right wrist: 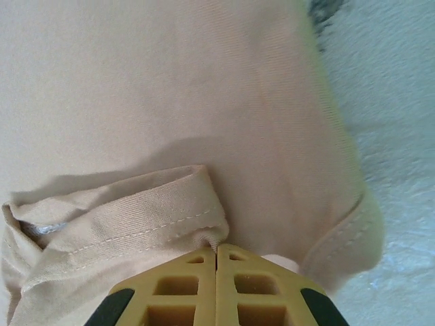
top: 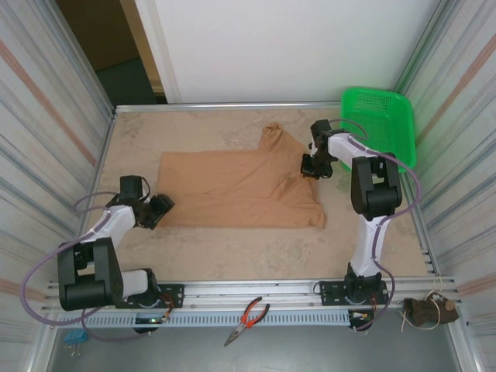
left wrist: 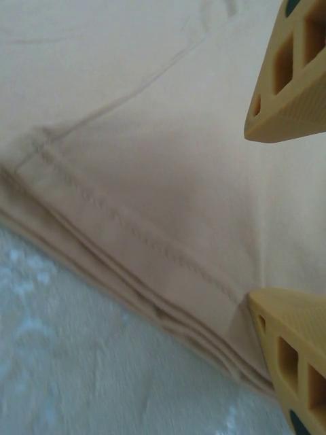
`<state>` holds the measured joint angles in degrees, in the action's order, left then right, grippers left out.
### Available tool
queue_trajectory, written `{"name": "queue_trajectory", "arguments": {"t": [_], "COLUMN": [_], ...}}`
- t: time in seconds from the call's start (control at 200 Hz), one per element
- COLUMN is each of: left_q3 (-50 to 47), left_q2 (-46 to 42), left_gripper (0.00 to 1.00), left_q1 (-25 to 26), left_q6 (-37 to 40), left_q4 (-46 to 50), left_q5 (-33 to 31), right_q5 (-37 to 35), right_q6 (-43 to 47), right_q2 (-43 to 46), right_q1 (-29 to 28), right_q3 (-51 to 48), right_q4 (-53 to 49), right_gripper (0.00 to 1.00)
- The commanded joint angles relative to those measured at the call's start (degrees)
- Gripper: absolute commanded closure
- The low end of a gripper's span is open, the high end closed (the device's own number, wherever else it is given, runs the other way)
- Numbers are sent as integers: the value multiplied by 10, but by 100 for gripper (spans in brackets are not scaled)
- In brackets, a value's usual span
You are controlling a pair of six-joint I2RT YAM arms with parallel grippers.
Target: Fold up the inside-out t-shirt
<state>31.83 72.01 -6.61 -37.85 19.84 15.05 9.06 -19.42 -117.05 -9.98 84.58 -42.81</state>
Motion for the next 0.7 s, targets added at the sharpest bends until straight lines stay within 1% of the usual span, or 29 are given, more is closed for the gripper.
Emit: {"name": "queue_trajectory", "arguments": {"t": [0.0, 0.12, 0.135, 0.17, 0.185, 0.205, 0.235, 0.321, 0.346, 0.391, 0.421, 0.466, 0.606, 0.696], "left_q3": [-21, -30, -29, -25, -22, -18, -10, 20, 29, 45, 54, 61, 55, 53], "left_q2": [-18, -46, -51, -69, -78, -91, -111, -158, -165, -170, -168, -161, -111, -65], "left_gripper": [41, 41, 41, 41, 41, 41, 41, 39, 39, 39, 39, 39, 38, 38], "left_q1": [0, 0, 0, 0, 0, 0, 1, 3, 3, 4, 5, 5, 8, 14], "left_q6": [-14, -17, -17, -13, -9, -6, -5, -3, -2, -2, -1, 1, 7, 17], "left_q4": [28, 54, 62, 74, 78, 83, 92, 111, 113, 118, 116, 108, 37, 8], "left_q5": [-47, -61, -65, -65, -61, -58, -56, -52, -49, -39, -29, -10, 64, 81], "right_q5": [4, -1, -2, -1, -1, 0, -1, -2, -4, -5, -8, -16, -37, -43], "right_q6": [-14, -15, -15, -15, -16, -17, -19, -26, -29, -36, -39, -48, -87, -113], "right_q2": [32, 44, 47, 59, 66, 77, 99, 159, 180, 217, 242, 277, 358, 386], "right_q1": [14, 16, 16, 16, 16, 15, 14, 13, 12, 8, 4, -5, -39, -55], "right_q3": [-23, -46, -50, -59, -65, -71, -84, -117, -129, -155, -173, -201, -291, -339], "right_q4": [6, 6, 6, 9, 10, 11, 14, 9, 7, 5, 2, -3, -8, 5], "right_gripper": [100, 100, 94, 76, 69, 63, 58, 55, 55, 50, 49, 45, 43, 44]}}
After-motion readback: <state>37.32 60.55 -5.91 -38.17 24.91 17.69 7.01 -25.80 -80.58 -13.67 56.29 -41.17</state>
